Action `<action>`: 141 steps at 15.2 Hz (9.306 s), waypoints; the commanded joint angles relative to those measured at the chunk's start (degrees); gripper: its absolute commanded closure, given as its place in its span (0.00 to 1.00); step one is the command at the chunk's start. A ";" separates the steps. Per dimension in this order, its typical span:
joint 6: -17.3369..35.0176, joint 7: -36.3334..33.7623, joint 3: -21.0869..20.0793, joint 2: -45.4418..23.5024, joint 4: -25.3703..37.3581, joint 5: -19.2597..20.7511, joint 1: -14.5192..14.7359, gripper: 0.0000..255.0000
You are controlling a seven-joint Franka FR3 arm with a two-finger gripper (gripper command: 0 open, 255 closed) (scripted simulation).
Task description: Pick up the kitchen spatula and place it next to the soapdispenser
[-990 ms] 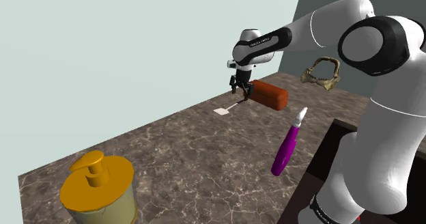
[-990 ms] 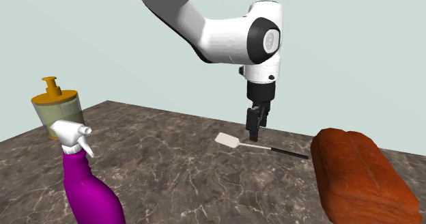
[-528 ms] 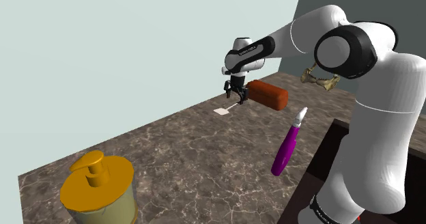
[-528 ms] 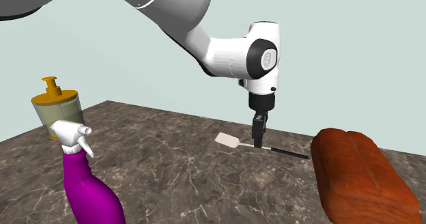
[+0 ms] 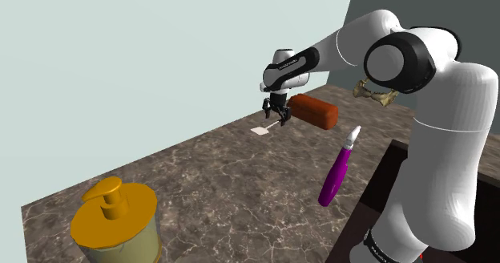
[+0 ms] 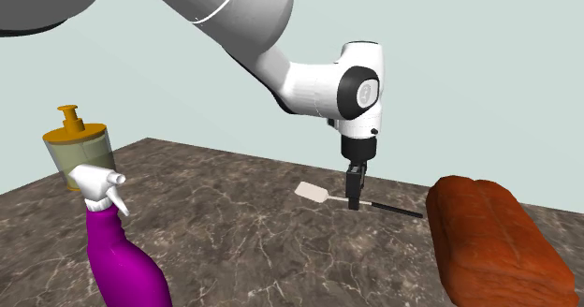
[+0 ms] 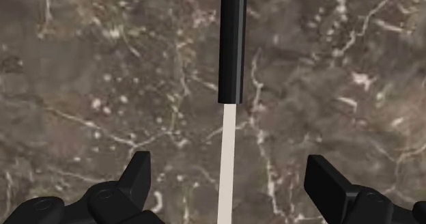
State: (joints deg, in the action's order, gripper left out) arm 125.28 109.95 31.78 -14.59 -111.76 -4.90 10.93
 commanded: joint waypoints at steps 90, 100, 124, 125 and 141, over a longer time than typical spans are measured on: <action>-39.42 -38.11 -18.32 27.28 12.38 11.46 17.97 1.00; -40.45 -52.10 -26.93 25.90 13.65 9.09 23.48 1.00; -26.09 -59.22 -30.66 25.67 -0.88 8.14 26.06 1.00; -25.32 -59.25 -30.65 25.67 -1.65 8.15 26.06 1.00; -13.02 -59.82 -30.55 24.02 -12.32 8.35 26.00 1.00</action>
State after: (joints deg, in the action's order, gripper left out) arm 111.53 50.09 1.18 9.54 -123.49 3.42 36.97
